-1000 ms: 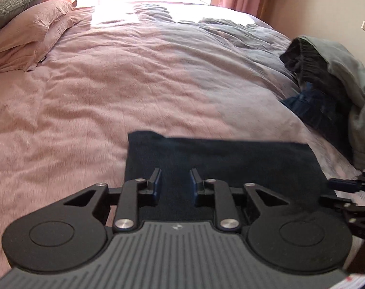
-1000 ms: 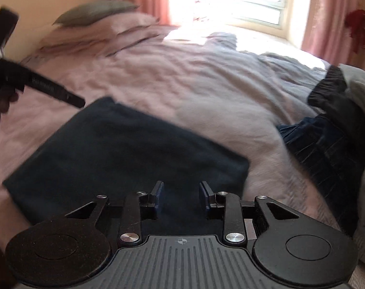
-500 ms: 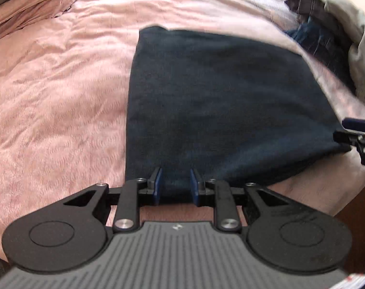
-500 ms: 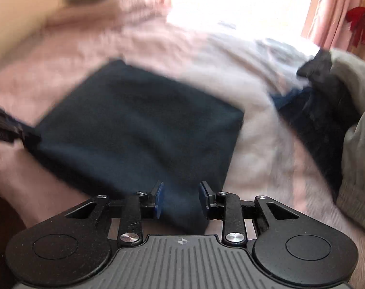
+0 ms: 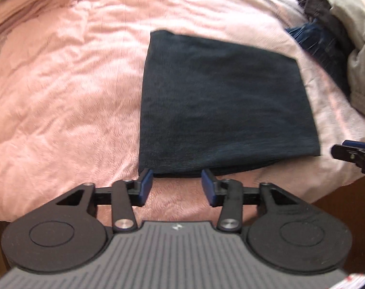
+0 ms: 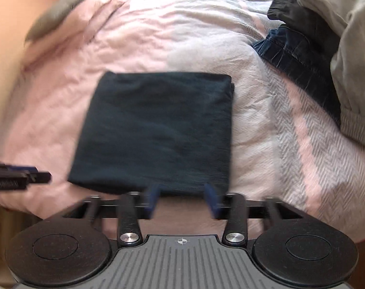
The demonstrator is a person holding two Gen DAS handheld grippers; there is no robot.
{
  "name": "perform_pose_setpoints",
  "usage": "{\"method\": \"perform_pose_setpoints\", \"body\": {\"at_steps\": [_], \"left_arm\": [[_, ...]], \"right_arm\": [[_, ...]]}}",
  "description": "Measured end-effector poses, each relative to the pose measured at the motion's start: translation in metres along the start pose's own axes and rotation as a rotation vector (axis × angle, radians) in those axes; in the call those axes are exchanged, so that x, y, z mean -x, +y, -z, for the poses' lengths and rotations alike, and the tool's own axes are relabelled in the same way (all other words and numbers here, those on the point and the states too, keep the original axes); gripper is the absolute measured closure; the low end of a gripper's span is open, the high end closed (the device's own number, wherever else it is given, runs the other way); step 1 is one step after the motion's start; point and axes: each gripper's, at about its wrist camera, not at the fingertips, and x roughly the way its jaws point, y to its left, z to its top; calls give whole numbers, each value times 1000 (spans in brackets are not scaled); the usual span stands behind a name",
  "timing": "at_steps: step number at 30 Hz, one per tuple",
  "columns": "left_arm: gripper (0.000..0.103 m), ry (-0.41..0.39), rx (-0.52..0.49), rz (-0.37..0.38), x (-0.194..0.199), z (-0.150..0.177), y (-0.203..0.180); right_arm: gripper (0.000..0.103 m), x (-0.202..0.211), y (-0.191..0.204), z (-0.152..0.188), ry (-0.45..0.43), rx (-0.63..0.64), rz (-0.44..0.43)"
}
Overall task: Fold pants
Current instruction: 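Position both open grippers at the edge of the folded jeans square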
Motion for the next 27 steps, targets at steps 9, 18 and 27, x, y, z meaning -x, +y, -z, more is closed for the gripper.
{"method": "perform_pose_setpoints", "body": {"at_steps": [9,18,27], "left_arm": [[51,-44,-29,-17,54,1,-22],[50,-70,-42,-9,71,5,-31],[48,-84,-36,-13,81,9,-31]], "right_arm": [[35,37,19,-4,-9,33,-41],[35,48,26,-1,-17,73,-54],[35,60,26,-1,-37,89,-59]]}}
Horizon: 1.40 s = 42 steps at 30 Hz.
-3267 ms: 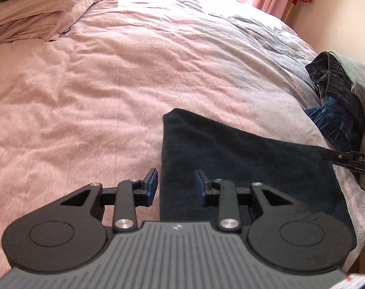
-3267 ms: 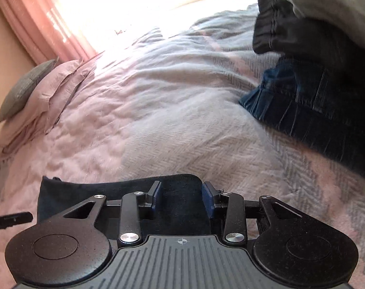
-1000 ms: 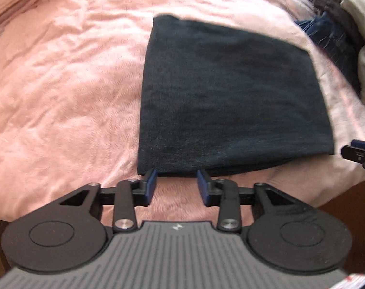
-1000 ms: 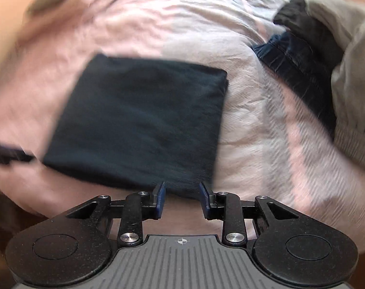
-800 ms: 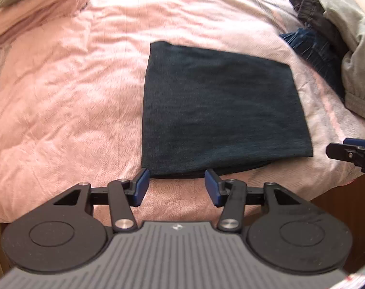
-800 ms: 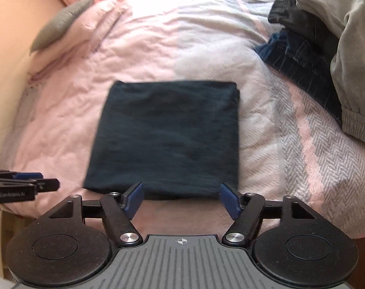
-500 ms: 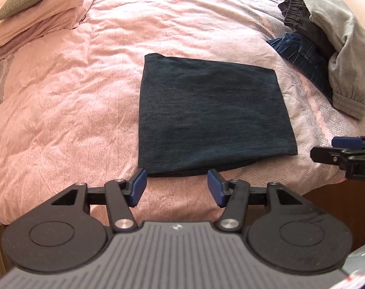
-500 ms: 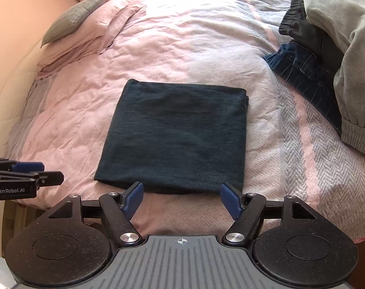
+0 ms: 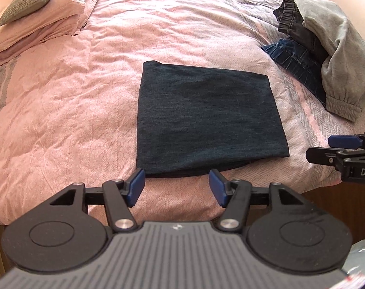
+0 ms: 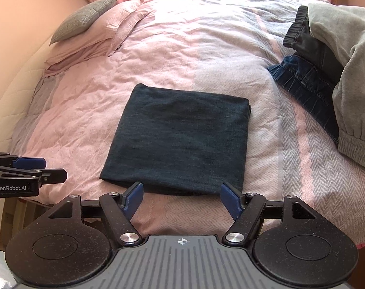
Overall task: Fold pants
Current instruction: 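Position both open grippers at the edge of the folded jeans square, then close both grippers on the edge of the folded jeans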
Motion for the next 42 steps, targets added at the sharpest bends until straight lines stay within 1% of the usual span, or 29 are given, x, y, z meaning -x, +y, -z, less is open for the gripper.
{"method": "perform_pose_setpoints", "body": {"at_steps": [5,11,14,15,16,17,18,19,20,21,24,26,28,31,34,36,37,39,40,42], "left_arm": [[48,-14,3,-2,6,0,-2],[47,-24,13,-3,9,1,-3],[47,-31,24,17,6,3,4],[47,-33,27,20,4,5,9],[47,-36,30,16,1,6,13],[47,-41,33,11,-2,7,17],[47,-44,38,4,-6,8,21],[47,-48,43,0,-10,9,26],[48,-54,48,0,-16,10,30],[52,-56,49,-3,-23,11,34],[59,-65,42,5,-50,13,40],[59,-52,42,8,-74,13,40],[60,-52,36,29,-100,14,36],[64,-49,17,50,-137,14,25],[64,-83,-7,71,-164,17,16],[64,-85,-34,66,-182,21,13],[64,-83,-55,60,-189,25,12],[67,-101,-113,58,-196,34,10],[67,-110,-135,57,-196,36,9],[67,-109,-154,63,-194,38,11]], "right_arm": [[35,4,0,-1,-14,6,-4],[35,11,-6,-3,-52,3,-20],[35,10,-13,-2,-61,-6,-10],[36,8,-17,0,-67,-21,5],[38,6,-22,1,-72,-38,17],[49,3,-28,2,-73,-49,16],[63,-1,-34,4,-71,-61,13],[71,-6,-39,6,-70,-76,22],[73,-11,-43,8,-65,-80,30],[75,-18,-45,9,-58,-71,36],[75,-38,-44,13,-62,-29,63],[75,-56,-40,15,-66,3,82],[75,-77,-32,15,-84,48,99],[75,-110,-15,18,-118,141,126],[75,-144,-1,28,-131,236,156],[75,-162,3,43,-123,315,223],[75,-162,0,53,-140,336,225],[74,-160,-12,67,-135,325,207],[74,-158,-15,71,-119,331,210],[74,-156,-19,80,-51,380,250]]}}
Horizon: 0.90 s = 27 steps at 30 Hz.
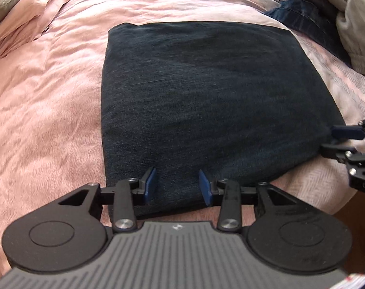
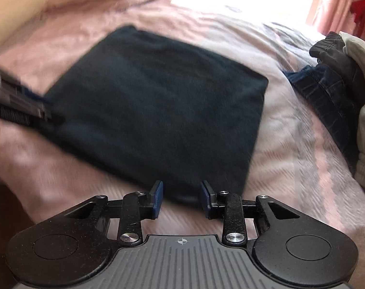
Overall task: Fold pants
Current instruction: 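Close both grippers on the edge of the folded jeans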
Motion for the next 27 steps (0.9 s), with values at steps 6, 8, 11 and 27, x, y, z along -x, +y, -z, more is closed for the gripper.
{"method": "perform_pose_setpoints", "body": {"at_steps": [6,8,11,27], "left_arm": [[67,19,39,24,19,-15,30],[65,2,88,59,23,-23,48],[60,-12,185,113,17,-36,75],[55,47,438,354,-45,-55,150]], "right_arm": [[74,20,-61,-1,61,-234,-47],[67,22,-86,-10,27,-351,-114],[40,3,-122,-21,-3,-588,-237],[40,-101,-175,-59,31,-733,-555]]}}
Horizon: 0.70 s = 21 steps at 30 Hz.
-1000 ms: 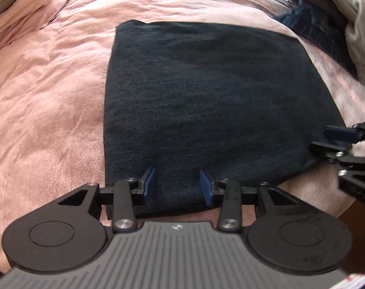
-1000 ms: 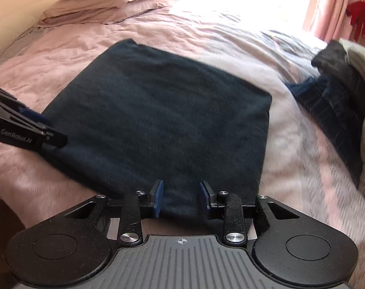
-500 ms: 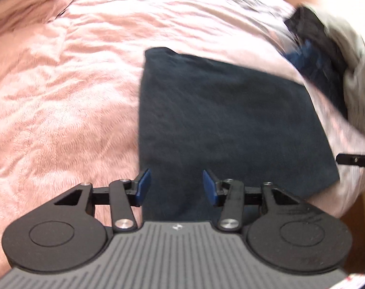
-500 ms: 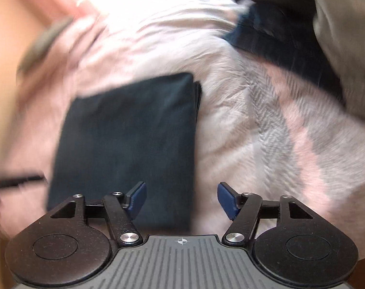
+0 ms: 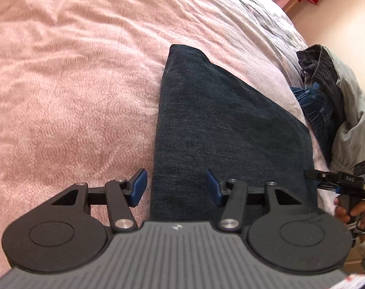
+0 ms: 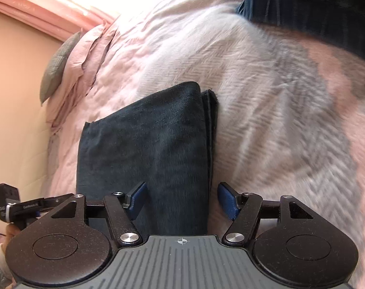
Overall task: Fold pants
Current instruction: 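Close both grippers on the edge of the folded jeans, then lift the folded jeans with both grippers and carry them toward the pillows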
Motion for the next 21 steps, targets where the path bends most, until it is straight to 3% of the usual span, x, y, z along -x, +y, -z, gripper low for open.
{"method": "perform_pose_setpoints", "body": {"at_steps": [7,13,18,21], "left_arm": [[53,43,43,125,-12,-8,19],[48,98,107,259,-35,-13,37],[48,138,137,366,-54,-20,49],[58,146,93,395,-64,-25,47]], "right_arm": [[43,-24,-12,-15,22,-47,-107],[53,-18,-20,-11,30,-76,-137],[56,-20,-20,-3,3,-115,-120],[56,-27,-16,-5,-16,-151,-110]]}}
